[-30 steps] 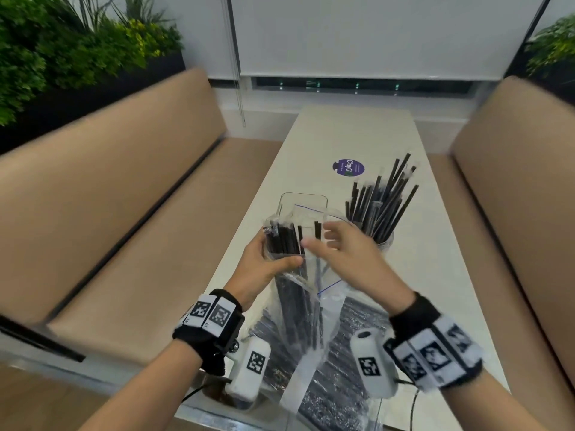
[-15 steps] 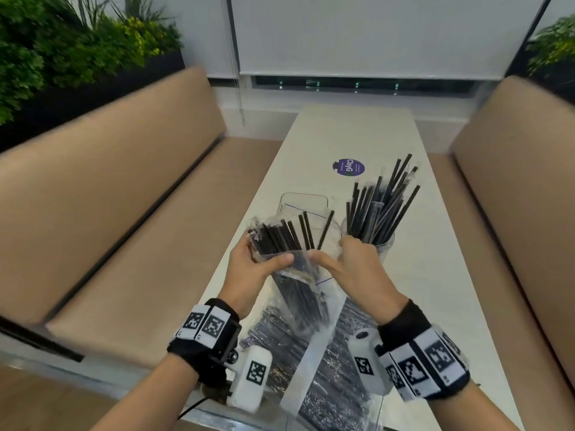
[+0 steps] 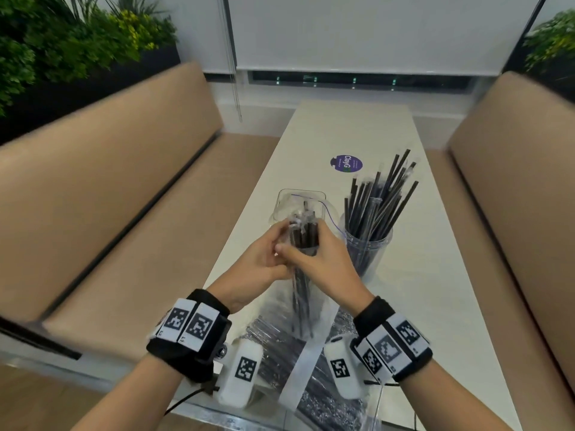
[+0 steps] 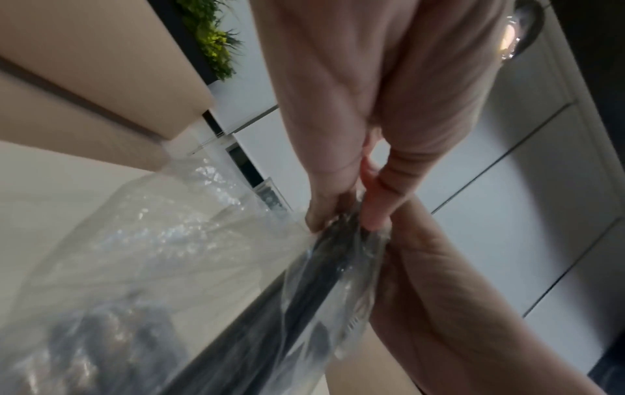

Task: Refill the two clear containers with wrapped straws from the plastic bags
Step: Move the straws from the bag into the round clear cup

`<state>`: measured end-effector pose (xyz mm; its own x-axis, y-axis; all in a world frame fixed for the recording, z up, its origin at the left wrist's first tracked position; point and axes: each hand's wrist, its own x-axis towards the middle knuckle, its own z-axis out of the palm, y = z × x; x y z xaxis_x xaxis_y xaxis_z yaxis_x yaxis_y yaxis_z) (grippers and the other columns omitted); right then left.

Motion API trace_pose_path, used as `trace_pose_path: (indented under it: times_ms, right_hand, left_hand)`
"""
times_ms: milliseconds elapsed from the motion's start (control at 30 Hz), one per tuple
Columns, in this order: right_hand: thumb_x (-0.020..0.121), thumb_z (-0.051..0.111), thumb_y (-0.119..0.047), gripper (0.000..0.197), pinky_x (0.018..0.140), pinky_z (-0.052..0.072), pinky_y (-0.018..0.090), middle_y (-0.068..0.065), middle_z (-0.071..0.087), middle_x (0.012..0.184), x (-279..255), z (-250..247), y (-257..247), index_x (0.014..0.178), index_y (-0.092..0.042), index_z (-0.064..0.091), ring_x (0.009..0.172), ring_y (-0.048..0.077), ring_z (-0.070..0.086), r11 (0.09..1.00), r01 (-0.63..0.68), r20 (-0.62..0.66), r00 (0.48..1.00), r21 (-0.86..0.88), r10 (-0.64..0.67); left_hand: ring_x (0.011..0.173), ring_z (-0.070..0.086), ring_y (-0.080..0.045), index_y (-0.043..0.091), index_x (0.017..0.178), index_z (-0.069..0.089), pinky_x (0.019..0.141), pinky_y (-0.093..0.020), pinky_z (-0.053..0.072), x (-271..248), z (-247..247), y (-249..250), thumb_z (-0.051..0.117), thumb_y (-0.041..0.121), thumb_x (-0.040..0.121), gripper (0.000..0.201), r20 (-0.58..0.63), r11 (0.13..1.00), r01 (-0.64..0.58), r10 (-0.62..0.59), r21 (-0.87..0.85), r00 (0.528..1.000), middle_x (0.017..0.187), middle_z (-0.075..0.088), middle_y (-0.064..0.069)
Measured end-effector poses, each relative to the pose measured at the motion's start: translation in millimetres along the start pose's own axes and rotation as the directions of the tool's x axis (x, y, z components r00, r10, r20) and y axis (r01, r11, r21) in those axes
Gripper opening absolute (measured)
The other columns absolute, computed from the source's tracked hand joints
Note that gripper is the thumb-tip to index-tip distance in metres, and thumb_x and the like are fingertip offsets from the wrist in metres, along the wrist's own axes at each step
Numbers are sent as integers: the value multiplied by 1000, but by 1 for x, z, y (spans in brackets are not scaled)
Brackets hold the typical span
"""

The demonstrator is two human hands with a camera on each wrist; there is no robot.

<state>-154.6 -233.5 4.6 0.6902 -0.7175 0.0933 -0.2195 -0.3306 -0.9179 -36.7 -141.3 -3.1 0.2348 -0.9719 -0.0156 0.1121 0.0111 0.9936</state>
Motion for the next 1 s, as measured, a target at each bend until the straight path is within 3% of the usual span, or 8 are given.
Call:
trace_pose_path:
  times_ms: [67, 167, 300, 400, 600, 733, 833, 1000]
  right_hand:
    - [80, 76, -41, 40, 86, 57, 28, -8, 73, 102, 3, 2, 2, 114, -24, 61, 93, 2, 69, 992, -25, -49, 998, 124, 31]
    - [86, 72, -35, 28, 87, 57, 35, -3, 74, 99, 8, -2, 2, 108, -20, 66, 92, 9, 70, 972, -53, -108, 991, 230, 80]
    - [89, 66, -23, 10, 59, 46, 24, 2, 66, 74, 9, -7, -2, 85, -14, 62, 66, 13, 60, 994, 9, -170, 985, 113, 10]
    - [84, 64, -14, 22, 49, 32, 15, -7, 46, 55, 11, -8, -1, 68, -16, 49, 51, 8, 40, 1000, 18, -205, 979, 5, -17]
    - [78, 67, -10, 14, 57, 41, 26, 15, 65, 71, 22, -19, 5, 79, 3, 62, 62, 15, 51, 999, -7, -247, 969, -36, -3]
    - [82, 61, -4, 6, 61, 52, 30, 7, 68, 65, 22, -36, 7, 76, -4, 63, 58, 18, 65, 1000, -13, -285, 958, 21, 18]
    - [90, 53, 1, 16, 56, 57, 32, 6, 66, 61, 25, -57, -8, 77, -7, 59, 51, 18, 67, 980, 10, -262, 964, 199, 43]
    - [90, 50, 2, 15, 49, 50, 23, -3, 59, 50, 48, -121, -82, 78, -4, 56, 44, 14, 59, 915, 283, -388, 908, 288, -159]
  left_hand:
    - [118, 61, -17, 16, 141, 44, 97, -28, 51, 4, 0, 4, 60, -12, 86, 63, -66, 993, -34, 41, 111, 997, 134, 61, -7]
    - [97, 72, -11, 29, 115, 62, 83, -21, 55, 8, 1, 6, 66, -7, 85, 47, -197, 964, -82, 134, 251, 971, 110, 73, -4]
    - [82, 75, -26, 18, 82, 72, 77, -33, 60, 9, 3, 4, 75, -9, 73, 29, -343, 962, -89, 177, 257, 922, 84, 78, -11]
    - [62, 66, -20, 22, 67, 66, 62, -34, 55, 13, 4, -1, 76, -4, 65, 27, -385, 955, -52, 168, 293, 907, 68, 72, -6]
    - [63, 61, -19, 19, 76, 65, 58, -26, 51, 14, 7, 4, 67, -13, 73, 32, -297, 956, -17, 108, 294, 949, 70, 65, -1]
    - [58, 54, -10, 20, 84, 69, 50, -14, 39, 14, 3, 6, 62, -10, 77, 32, -219, 920, 71, 16, 385, 976, 61, 58, 8]
    - [66, 57, -18, 19, 87, 69, 48, -11, 38, 12, -5, -1, 62, -8, 78, 30, -180, 893, 147, -75, 425, 981, 73, 62, -3]
    - [62, 51, -15, 17, 95, 69, 46, -9, 37, 9, -8, -16, 62, -9, 77, 31, -161, 850, 222, -164, 478, 973, 73, 54, -7]
